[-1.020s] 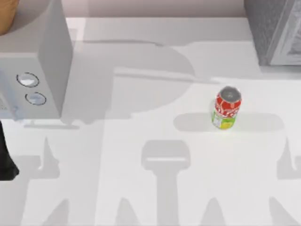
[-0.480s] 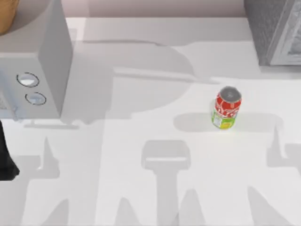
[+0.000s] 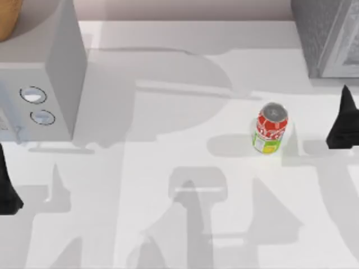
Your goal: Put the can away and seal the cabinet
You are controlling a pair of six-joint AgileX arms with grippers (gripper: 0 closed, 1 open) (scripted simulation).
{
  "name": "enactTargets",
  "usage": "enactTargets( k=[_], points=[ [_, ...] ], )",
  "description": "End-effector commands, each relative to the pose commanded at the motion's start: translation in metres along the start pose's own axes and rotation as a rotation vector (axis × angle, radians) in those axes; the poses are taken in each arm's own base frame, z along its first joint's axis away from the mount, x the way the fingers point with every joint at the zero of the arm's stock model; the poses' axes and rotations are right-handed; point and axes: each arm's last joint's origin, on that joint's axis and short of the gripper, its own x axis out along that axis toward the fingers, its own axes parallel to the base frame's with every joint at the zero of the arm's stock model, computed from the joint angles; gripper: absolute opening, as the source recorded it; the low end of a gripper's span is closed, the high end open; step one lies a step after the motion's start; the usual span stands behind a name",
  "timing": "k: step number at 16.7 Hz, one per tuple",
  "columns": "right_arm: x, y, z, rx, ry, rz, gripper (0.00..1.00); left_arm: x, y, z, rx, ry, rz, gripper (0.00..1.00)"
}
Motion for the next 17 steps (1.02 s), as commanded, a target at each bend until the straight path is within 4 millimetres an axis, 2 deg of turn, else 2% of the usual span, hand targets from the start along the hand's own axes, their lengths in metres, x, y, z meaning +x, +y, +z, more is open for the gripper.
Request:
enactTargets(
  k=[3,7,10,13,17],
  points=[
    [0.026,0.031,-0.021,-0.001,0.014,-0.006,1.00,0.000,0.000,0.000,0.000,0.000,0.000,1.00],
    [0.046,0.070,-0.067,-0.007,0.030,-0.016,1.00,0.000,0.000,0.000,0.000,0.000,0.000,1.00],
    [0.049,0.090,-0.105,-0.016,0.039,-0.025,1.00,0.000,0.000,0.000,0.000,0.000,0.000,1.00],
    [0.046,0.102,-0.136,-0.025,0.045,-0.033,1.00,0.000,0.000,0.000,0.000,0.000,0.000,1.00],
    [0.042,0.106,-0.154,-0.031,0.048,-0.039,1.00,0.000,0.000,0.000,0.000,0.000,0.000,1.00]
  ],
)
